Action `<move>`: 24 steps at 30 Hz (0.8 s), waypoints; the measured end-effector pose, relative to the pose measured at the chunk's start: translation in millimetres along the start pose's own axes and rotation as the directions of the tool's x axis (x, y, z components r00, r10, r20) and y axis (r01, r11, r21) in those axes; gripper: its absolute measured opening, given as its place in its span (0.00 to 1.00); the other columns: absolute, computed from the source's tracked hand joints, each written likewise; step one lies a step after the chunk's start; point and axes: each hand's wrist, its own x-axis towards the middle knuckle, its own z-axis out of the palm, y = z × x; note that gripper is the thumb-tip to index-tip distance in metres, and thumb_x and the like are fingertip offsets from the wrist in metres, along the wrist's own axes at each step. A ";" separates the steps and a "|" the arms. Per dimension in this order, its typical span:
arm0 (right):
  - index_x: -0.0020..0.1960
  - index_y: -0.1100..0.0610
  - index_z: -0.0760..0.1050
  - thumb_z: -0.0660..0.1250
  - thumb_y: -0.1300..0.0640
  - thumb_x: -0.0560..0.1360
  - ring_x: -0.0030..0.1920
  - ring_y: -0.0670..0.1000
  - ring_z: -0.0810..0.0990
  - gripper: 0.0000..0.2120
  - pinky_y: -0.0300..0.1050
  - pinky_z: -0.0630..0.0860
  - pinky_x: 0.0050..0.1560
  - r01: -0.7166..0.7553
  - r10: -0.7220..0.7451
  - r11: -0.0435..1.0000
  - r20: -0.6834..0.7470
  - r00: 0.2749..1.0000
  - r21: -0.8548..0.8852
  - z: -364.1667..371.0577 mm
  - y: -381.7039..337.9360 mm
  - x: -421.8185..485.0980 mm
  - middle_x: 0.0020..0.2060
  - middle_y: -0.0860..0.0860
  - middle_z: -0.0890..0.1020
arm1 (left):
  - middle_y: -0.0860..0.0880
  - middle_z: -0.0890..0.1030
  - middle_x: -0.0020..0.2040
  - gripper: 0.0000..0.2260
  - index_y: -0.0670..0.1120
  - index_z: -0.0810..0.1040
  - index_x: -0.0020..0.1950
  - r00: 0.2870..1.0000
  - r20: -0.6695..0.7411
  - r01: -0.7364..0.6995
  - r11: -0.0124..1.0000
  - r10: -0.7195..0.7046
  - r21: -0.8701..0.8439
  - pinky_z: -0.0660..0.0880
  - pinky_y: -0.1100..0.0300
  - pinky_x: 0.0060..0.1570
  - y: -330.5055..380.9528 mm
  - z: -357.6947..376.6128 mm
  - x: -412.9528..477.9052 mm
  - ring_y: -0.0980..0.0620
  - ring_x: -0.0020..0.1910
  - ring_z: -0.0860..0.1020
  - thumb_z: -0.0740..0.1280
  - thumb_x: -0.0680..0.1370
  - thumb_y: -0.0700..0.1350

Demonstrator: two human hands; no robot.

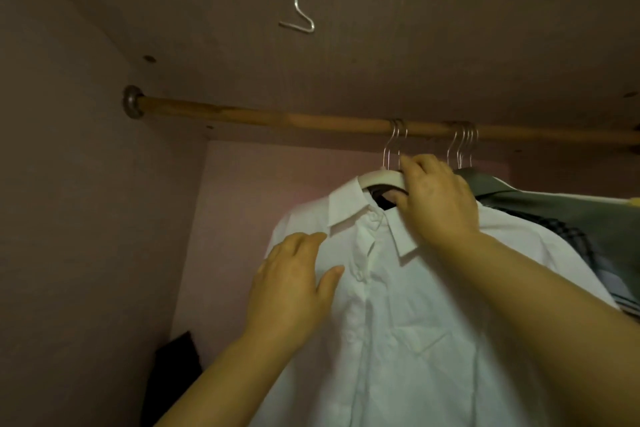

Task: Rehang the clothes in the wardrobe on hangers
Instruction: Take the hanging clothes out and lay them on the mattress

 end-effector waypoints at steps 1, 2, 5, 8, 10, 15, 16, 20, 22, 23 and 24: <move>0.64 0.56 0.70 0.63 0.49 0.77 0.57 0.57 0.72 0.19 0.48 0.66 0.47 0.008 -0.008 1.000 -0.003 1.000 -0.018 2.9 3.9 2.2 0.59 0.54 0.74 | 0.53 0.66 0.70 0.24 0.52 0.63 0.72 1.000 -0.008 -0.001 1.000 0.001 0.008 0.63 0.57 0.67 1.3 0.6 2.8 0.54 0.68 0.64 0.60 0.78 0.56; 0.62 0.57 0.72 0.63 0.49 0.77 0.55 0.57 0.73 0.17 0.46 0.63 0.44 0.025 -0.025 0.999 -0.008 1.000 -0.029 5.8 7.7 3.8 0.57 0.54 0.75 | 0.52 0.66 0.70 0.24 0.51 0.64 0.72 1.000 -0.014 -0.002 1.000 0.003 0.020 0.63 0.57 0.67 3.0 0.5 5.7 0.53 0.68 0.64 0.60 0.78 0.56; 0.59 0.56 0.75 0.61 0.50 0.77 0.53 0.57 0.73 0.15 0.45 0.60 0.40 0.087 -0.088 0.996 -0.044 0.995 -0.022 11.4 16.6 5.6 0.52 0.54 0.77 | 0.51 0.68 0.69 0.24 0.50 0.65 0.72 0.998 -0.050 -0.027 0.998 0.030 0.058 0.64 0.55 0.66 11.3 -3.8 16.8 0.51 0.67 0.65 0.61 0.78 0.55; 0.59 0.55 0.76 0.63 0.51 0.77 0.52 0.58 0.74 0.14 0.45 0.61 0.38 0.125 -0.123 0.992 -0.100 0.987 0.017 8.5 23.7 10.5 0.51 0.54 0.78 | 0.49 0.69 0.68 0.23 0.48 0.66 0.71 0.992 -0.109 -0.049 0.995 0.059 0.092 0.65 0.55 0.64 24.6 -8.4 31.8 0.50 0.66 0.67 0.62 0.78 0.53; 0.59 0.55 0.76 0.63 0.52 0.77 0.50 0.59 0.75 0.13 0.45 0.62 0.37 0.143 -0.132 0.988 -0.166 0.977 0.051 0.2 21.9 15.9 0.51 0.55 0.78 | 0.49 0.69 0.68 0.23 0.48 0.66 0.71 0.987 -0.146 -0.053 0.992 0.069 0.113 0.64 0.56 0.62 31.4 -13.6 41.2 0.50 0.66 0.67 0.63 0.78 0.53; 0.60 0.54 0.77 0.65 0.53 0.76 0.45 0.60 0.78 0.13 0.46 0.70 0.36 0.233 -0.168 0.951 -0.293 0.941 0.201 -23.9 9.8 -3.0 0.48 0.56 0.80 | 0.49 0.68 0.69 0.24 0.50 0.65 0.72 0.957 -0.282 -0.032 0.992 0.067 0.125 0.64 0.54 0.63 47.7 -21.2 42.6 0.50 0.67 0.66 0.62 0.77 0.55; 0.59 0.54 0.77 0.66 0.53 0.76 0.44 0.60 0.79 0.13 0.47 0.72 0.36 0.262 -0.186 0.938 -0.307 0.933 0.227 -27.0 6.7 -14.1 0.46 0.56 0.80 | 0.49 0.68 0.69 0.24 0.51 0.64 0.72 0.950 -0.307 -0.020 0.992 0.058 0.127 0.64 0.54 0.64 48.9 -22.2 37.7 0.50 0.67 0.65 0.62 0.77 0.55; 0.57 0.54 0.80 0.70 0.53 0.74 0.39 0.58 0.81 0.13 0.43 0.72 0.34 0.325 -0.214 0.896 -0.345 0.914 0.304 -34.9 -2.7 -65.5 0.41 0.55 0.83 | 0.49 0.71 0.66 0.24 0.54 0.64 0.72 0.956 -0.293 0.016 0.991 0.024 0.136 0.66 0.50 0.63 46.0 -23.8 0.4 0.49 0.65 0.69 0.61 0.77 0.56; 0.55 0.53 0.81 0.69 0.51 0.73 0.35 0.56 0.80 0.12 0.40 0.70 0.31 0.324 -0.208 0.891 -0.348 0.914 0.317 -34.9 -5.2 -93.3 0.36 0.52 0.82 | 0.49 0.74 0.62 0.24 0.57 0.62 0.73 0.966 -0.259 0.021 0.995 0.004 0.092 0.70 0.51 0.58 41.7 -22.4 -28.5 0.50 0.60 0.72 0.62 0.77 0.56; 0.54 0.52 0.82 0.68 0.50 0.71 0.33 0.55 0.79 0.13 0.39 0.69 0.30 0.319 -0.205 0.890 -0.339 0.918 0.326 -34.2 -6.2 -107.7 0.34 0.51 0.81 | 0.50 0.75 0.60 0.24 0.59 0.60 0.73 0.972 -0.234 0.024 0.997 -0.006 0.074 0.72 0.54 0.56 40.1 -20.5 -44.8 0.52 0.57 0.73 0.62 0.77 0.56; 0.53 0.51 0.82 0.68 0.49 0.70 0.31 0.55 0.78 0.13 0.39 0.68 0.29 0.314 -0.205 0.887 -0.322 0.924 0.338 -32.9 -7.1 -122.3 0.32 0.51 0.80 | 0.50 0.75 0.58 0.24 0.61 0.60 0.72 0.979 -0.206 0.023 0.997 -0.007 0.073 0.72 0.56 0.53 38.6 -17.6 -61.2 0.52 0.55 0.74 0.62 0.77 0.55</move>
